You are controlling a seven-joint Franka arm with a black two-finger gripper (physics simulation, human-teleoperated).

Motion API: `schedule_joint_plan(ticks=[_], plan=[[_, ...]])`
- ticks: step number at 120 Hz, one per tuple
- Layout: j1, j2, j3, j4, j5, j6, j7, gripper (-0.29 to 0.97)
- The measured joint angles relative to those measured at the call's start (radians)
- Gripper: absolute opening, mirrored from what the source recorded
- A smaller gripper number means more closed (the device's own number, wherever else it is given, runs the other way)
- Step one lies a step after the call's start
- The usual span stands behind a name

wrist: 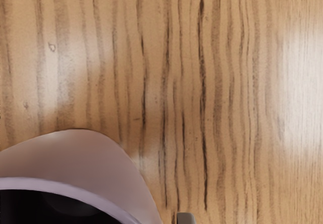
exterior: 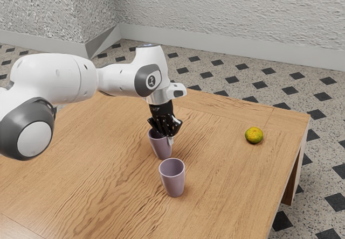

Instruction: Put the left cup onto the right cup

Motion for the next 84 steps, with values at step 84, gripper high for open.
schedule_joint_plan(ticks=[84], plan=[[-0.136,-0.229,0.009,-0.112,0.187,-0.092,-0.057,-0.1]])
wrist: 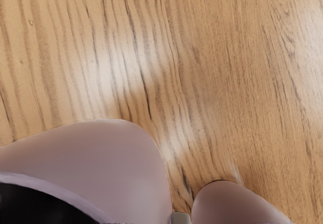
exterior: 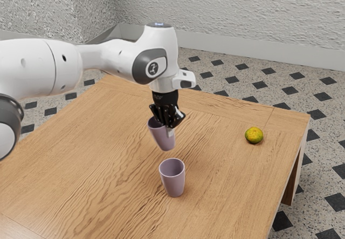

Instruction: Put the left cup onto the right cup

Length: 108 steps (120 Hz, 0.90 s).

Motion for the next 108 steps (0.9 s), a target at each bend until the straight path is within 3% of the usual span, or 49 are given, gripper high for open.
schedule_joint_plan(ticks=[58,108], plan=[[-0.116,-0.103,-0.042,-0.008,0.095,-0.215,-0.091,-0.1],[-0.153,-0.071,-0.07,-0.005,0.139,-0.233,-0.172,-0.1]])
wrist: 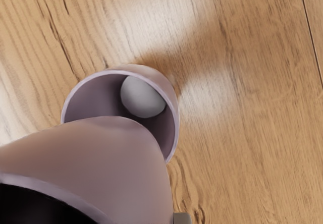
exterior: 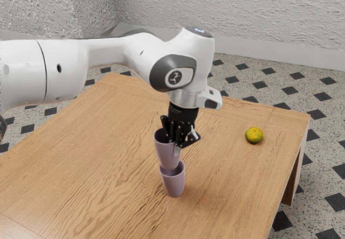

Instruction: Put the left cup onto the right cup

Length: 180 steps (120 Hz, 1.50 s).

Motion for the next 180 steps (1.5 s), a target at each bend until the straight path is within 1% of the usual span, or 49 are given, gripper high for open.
schedule_joint_plan(ticks=[28,65,70,91,105,118,140,163,180], plan=[[0.0,0.048,-0.004,0.023,0.017,0.013,-0.035,-0.1],[0.011,0.098,-0.003,0.024,0.006,0.038,-0.068,-0.1],[0.011,0.1,-0.003,0.024,0.004,0.04,-0.072,-0.06],[0.012,0.099,-0.012,0.025,-0.016,0.042,-0.088,0.2],[0.012,0.084,-0.024,0.032,-0.023,0.029,-0.101,0.31],[0.01,0.053,-0.037,0.043,-0.019,0.007,-0.116,0.37],[0.008,-0.016,-0.048,0.06,-0.007,-0.03,-0.141,0.44],[0.001,-0.132,-0.064,0.048,0.015,-0.045,-0.15,0.57],[-0.001,-0.193,-0.046,0.043,0.023,-0.063,-0.134,0.62]])
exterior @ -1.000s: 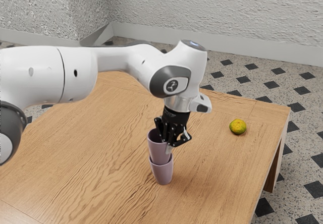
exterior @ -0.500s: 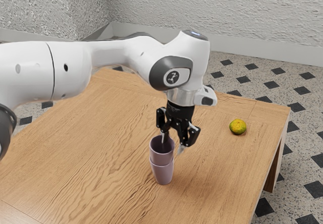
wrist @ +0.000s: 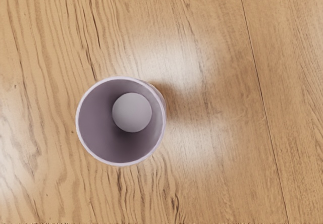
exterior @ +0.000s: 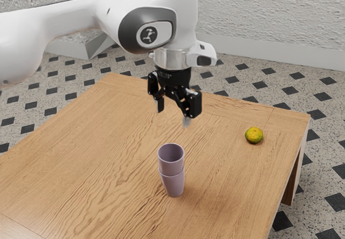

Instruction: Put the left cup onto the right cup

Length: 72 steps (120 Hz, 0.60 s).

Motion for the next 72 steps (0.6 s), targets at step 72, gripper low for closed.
schedule_joint_plan(ticks=[72], plan=[[0.019,-0.008,0.233,-0.01,0.001,-0.006,0.146,0.68]])
